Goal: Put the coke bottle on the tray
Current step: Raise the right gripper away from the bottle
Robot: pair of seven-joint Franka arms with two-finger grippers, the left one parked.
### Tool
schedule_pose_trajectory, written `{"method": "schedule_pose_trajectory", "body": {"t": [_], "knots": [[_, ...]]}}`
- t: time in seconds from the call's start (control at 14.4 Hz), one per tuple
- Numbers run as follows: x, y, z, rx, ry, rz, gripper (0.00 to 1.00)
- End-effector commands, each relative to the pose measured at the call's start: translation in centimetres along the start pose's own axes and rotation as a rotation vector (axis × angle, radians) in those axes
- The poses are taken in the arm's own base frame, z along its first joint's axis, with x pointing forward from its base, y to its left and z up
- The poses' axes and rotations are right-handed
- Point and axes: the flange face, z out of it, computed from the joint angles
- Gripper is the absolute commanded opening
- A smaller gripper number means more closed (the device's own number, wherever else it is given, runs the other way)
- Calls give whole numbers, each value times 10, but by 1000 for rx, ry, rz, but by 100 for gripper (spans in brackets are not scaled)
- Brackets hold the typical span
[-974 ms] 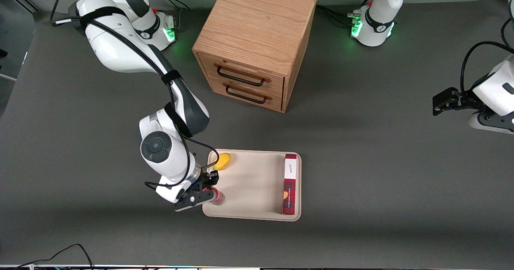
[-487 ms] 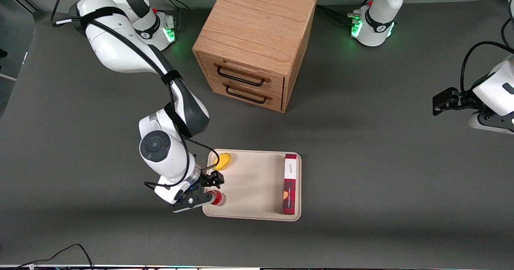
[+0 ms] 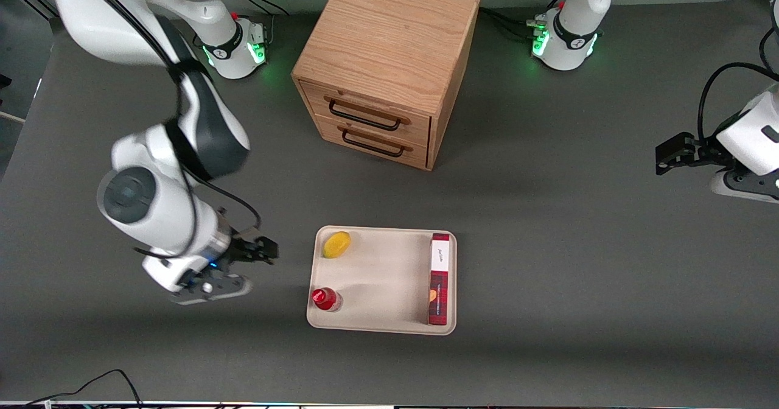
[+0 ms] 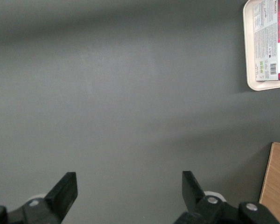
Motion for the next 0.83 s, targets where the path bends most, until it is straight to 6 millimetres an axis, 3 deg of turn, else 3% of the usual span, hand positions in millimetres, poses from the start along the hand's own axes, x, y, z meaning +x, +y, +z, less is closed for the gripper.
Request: {"method": "schedule_pose_trajectory", "body": {"t": [0.0,0.21,0.35,0.63,0.77], "knots": [[-67,47,-50,-42,-8,-37,100],[-104,111,-84,11,-25,20,100],[-120,139,-106,17,-24,26,100],[-134,150,-133,4,-24,56,100],[-135,149,-136,2,-21,59,100]]}}
